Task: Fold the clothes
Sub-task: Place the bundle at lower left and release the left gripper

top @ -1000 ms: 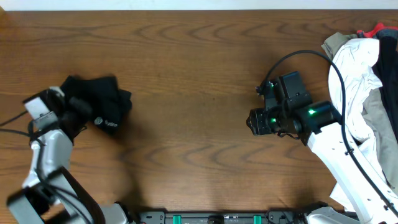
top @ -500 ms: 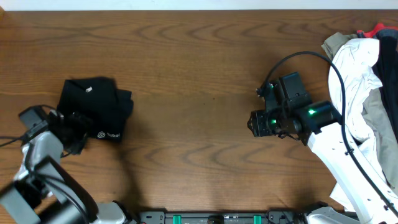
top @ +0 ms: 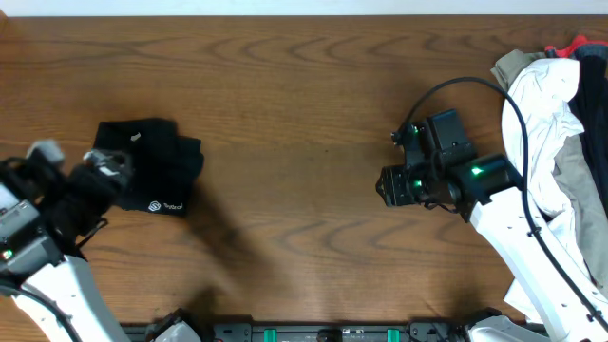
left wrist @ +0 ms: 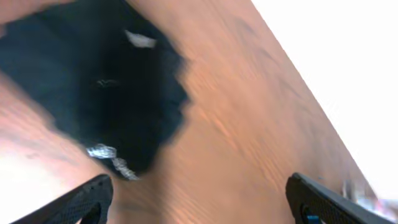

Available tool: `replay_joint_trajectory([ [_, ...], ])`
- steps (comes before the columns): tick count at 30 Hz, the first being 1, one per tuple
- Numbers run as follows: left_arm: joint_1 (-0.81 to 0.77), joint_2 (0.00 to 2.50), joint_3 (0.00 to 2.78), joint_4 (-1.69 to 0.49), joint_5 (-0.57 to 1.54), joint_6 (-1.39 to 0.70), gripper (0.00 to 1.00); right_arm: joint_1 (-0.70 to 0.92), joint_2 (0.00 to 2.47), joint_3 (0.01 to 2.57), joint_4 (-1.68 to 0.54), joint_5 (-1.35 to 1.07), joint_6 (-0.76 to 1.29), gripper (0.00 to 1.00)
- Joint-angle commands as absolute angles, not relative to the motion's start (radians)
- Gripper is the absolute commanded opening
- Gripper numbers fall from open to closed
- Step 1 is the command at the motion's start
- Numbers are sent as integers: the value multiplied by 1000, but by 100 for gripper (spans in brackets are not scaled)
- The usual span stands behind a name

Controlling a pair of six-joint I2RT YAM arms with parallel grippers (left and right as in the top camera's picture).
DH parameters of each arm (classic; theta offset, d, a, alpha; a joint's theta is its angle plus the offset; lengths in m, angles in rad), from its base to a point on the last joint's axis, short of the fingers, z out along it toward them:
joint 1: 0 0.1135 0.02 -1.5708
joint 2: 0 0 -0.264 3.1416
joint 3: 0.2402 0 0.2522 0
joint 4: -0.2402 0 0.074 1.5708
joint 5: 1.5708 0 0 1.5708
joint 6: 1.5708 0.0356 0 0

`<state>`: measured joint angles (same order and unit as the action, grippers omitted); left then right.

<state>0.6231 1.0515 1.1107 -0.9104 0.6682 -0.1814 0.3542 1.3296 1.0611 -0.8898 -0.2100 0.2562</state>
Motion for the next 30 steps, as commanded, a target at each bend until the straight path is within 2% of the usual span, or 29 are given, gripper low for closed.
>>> replay_joint_trajectory([
  [1, 444, 1059, 1224, -1029, 731, 82, 90, 305, 1254, 1090, -879, -214, 270, 60],
  [4, 248, 1062, 1311, -1167, 615, 208, 90, 243, 1181, 1130, -886, -213, 268, 62],
  [7, 49, 1042, 1368, -1247, 394, 216, 90, 180, 1091, 1160, -896, -213, 263, 65],
  [10, -103, 1002, 1379, -1283, 278, 208, 91, 133, 993, 1169, -901, -213, 226, 71],
  [11, -147, 985, 1379, -1296, 242, 184, 93, 121, 960, 1169, -902, -209, 210, 82],
  [12, -177, 972, 1378, -1308, 208, 153, 100, 113, 935, 1169, -905, -204, 202, 99],
  [16, -235, 939, 1378, -1364, 87, 88, 98, 104, 830, 1169, -914, -191, 201, 99],
  [30, -235, 942, 1378, -1390, 89, 88, 98, 104, 746, 1169, -961, -191, 201, 99],
])
